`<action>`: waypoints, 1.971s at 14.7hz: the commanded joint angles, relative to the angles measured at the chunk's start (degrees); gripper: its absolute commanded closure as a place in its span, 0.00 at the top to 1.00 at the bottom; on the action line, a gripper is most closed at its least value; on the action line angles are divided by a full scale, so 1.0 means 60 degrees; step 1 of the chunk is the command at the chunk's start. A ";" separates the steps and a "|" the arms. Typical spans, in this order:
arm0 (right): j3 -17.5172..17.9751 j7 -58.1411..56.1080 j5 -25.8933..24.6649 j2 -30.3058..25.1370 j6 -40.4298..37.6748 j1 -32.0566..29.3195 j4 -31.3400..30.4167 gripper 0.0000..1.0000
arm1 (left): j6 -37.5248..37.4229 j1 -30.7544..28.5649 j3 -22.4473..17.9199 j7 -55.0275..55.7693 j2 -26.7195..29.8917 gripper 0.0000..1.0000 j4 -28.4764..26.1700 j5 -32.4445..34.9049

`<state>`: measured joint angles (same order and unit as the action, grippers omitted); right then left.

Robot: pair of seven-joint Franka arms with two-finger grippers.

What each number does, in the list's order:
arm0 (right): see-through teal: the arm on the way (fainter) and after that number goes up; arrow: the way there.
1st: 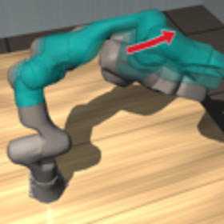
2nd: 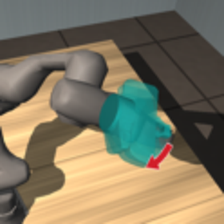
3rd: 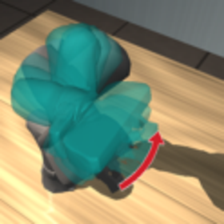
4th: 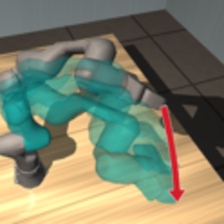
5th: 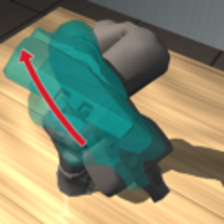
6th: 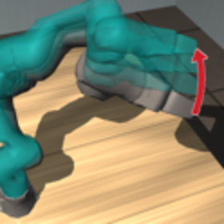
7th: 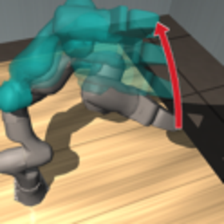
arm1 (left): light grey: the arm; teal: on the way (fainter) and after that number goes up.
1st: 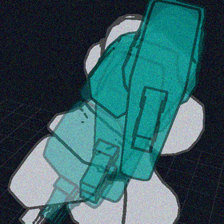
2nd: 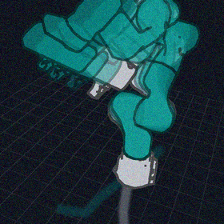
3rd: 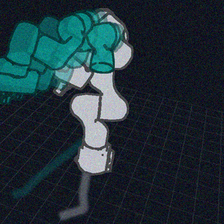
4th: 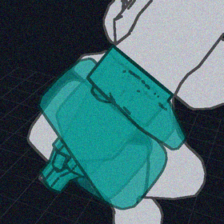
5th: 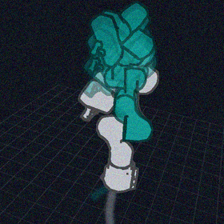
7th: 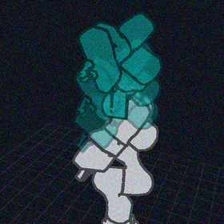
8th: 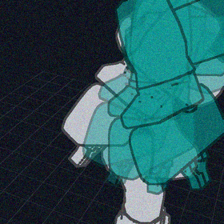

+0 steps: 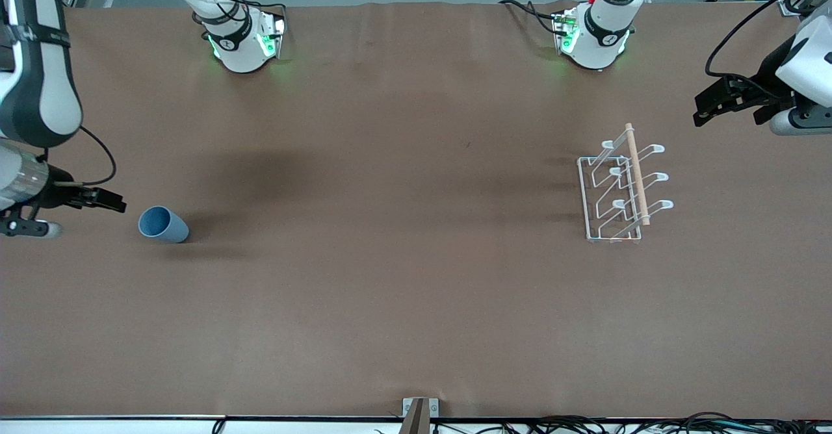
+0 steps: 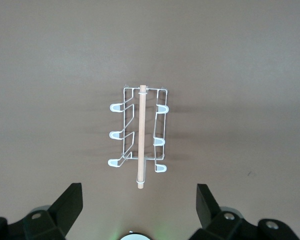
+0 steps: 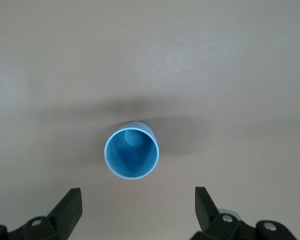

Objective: Hang cup on cup holder
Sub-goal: 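Reach the right gripper down to the blue cup and grasp it, then lift the blue cup with the right gripper while the left gripper approaches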

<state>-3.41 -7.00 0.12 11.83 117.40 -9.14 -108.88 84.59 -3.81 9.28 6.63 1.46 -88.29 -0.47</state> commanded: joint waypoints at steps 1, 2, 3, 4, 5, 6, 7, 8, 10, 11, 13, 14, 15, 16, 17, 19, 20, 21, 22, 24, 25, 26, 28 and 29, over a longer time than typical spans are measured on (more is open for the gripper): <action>0.0130 -0.0240 0.0098 0.0106 0.0792 -0.0190 -0.0676 0.99 | -0.0036 0.0005 0.0035 -0.0138 -0.0126 1.00 0.0229 0.0123; 0.0130 -0.0240 0.0112 0.0238 0.0983 -0.0190 -0.0793 0.99 | -0.0051 0.0034 0.0035 -0.0138 -0.0126 1.00 0.0228 0.0152; 0.0130 -0.0240 0.0112 0.0414 0.1115 -0.0190 -0.0852 0.98 | -0.0051 0.0034 0.0020 -0.0138 -0.0126 1.00 0.0228 0.0152; 0.0130 -0.0240 0.0112 0.0604 0.1189 -0.0219 -0.0867 0.98 | -0.0051 0.0005 0.0035 -0.0138 -0.0126 1.00 0.0228 0.0123; 0.0130 -0.0240 0.0112 0.0794 0.1349 -0.0219 -0.0868 0.98 | -0.0051 0.0020 0.0035 -0.0138 -0.0126 1.00 0.0228 0.0138; 0.0130 -0.0269 0.0112 0.0956 0.1583 -0.0234 -0.0897 0.98 | -0.0051 0.0020 0.0035 -0.0138 -0.0126 1.00 0.0228 0.0138; 0.0130 -0.0385 0.0112 0.1088 0.1658 -0.0248 -0.0926 0.96 | -0.0051 0.0005 0.0035 -0.0153 -0.0126 1.00 0.0228 0.0138; 0.0130 -0.0459 0.0112 0.1191 0.1673 -0.0292 -0.0941 0.94 | -0.0065 0.0020 0.0035 -0.0138 -0.0126 1.00 0.0228 0.0123; 0.0144 -0.0504 0.0112 0.1352 0.1688 -0.0336 -0.0941 0.85 | -0.0080 0.0020 0.0035 -0.0138 -0.0126 1.00 0.0228 0.0138; 0.0144 -0.0504 0.0112 0.1455 0.1862 -0.0351 -0.0941 0.80 | -0.0080 0.0020 0.0035 -0.0124 -0.0126 1.00 0.0228 0.0138; 0.0144 -0.0533 0.0112 0.1703 0.2258 -0.0394 -0.0941 0.73 | -0.0095 0.0034 0.0035 -0.0123 -0.0112 1.00 0.0228 0.0138; 0.0144 -0.0533 0.0112 0.1734 0.2274 -0.0395 -0.0941 0.70 | -0.0124 0.0020 0.0035 -0.0109 -0.0112 1.00 0.0214 0.0123; 0.0159 -0.0533 0.0112 0.1763 0.2274 -0.0395 -0.0926 0.65 | -0.0124 0.0005 0.0035 -0.0094 -0.0097 1.00 0.0214 0.0123; 0.0159 -0.0533 0.0112 0.1836 0.2274 -0.0409 -0.0912 0.57 | -0.0124 0.0005 0.0020 -0.0094 -0.0111 1.00 0.0214 0.0152; 0.0159 -0.0533 0.0112 0.1851 0.2274 -0.0410 -0.0912 0.46 | -0.0124 0.0005 0.0035 -0.0094 -0.0112 1.00 0.0214 0.0152; 0.0159 -0.0518 0.0127 0.1968 0.2274 -0.0410 -0.0868 0.20 | -0.0124 0.0034 0.0035 -0.0109 -0.0112 1.00 0.0228 0.0152; 0.0159 -0.0504 0.0127 0.1983 0.2274 -0.0395 -0.0853 0.11 | -0.0124 0.0064 0.0035 -0.0123 -0.0126 1.00 0.0228 0.0152; 0.0159 -0.0504 0.0127 0.1983 0.2245 -0.0380 -0.0853 0.03 | -0.0124 0.0064 0.0035 -0.0152 -0.0126 1.00 0.0228 0.0138; 0.0159 -0.0489 0.0127 0.1968 0.2216 -0.0380 -0.0853 0.02 | -0.0124 0.0078 0.0035 -0.0153 -0.0126 1.00 0.0214 0.0138; 0.0188 -0.0474 0.0127 0.1968 0.2186 -0.0351 -0.0838 0.01 | -0.0124 0.0064 0.0050 -0.0153 -0.0126 1.00 0.0214 0.0094; 0.0203 -0.0474 0.0127 0.1925 0.2143 -0.0322 -0.0838 0.01 | -0.0124 0.0064 0.0050 -0.0153 -0.0126 1.00 0.0214 0.0094; 0.0261 -0.0474 0.0127 0.1794 0.1997 -0.0264 -0.0853 0.01 | -0.0124 0.0064 0.0050 -0.0153 -0.0112 1.00 0.0214 0.0094; 0.0743 -0.0489 0.0272 0.1282 0.1223 -0.0263 -0.0678 0.01 | -0.0124 0.0049 0.0050 -0.0153 -0.0126 1.00 0.0214 0.0094; 0.0890 -0.0489 0.0752 0.0990 0.0741 -0.0234 -0.0561 0.01 | -0.0124 0.0049 0.0050 -0.0153 -0.0112 1.00 0.0214 0.0094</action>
<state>-0.56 -9.22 1.25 22.58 126.82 -10.27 -112.61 84.56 -3.62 9.47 6.61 1.32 -88.28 -0.48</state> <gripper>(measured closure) 0.952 0.000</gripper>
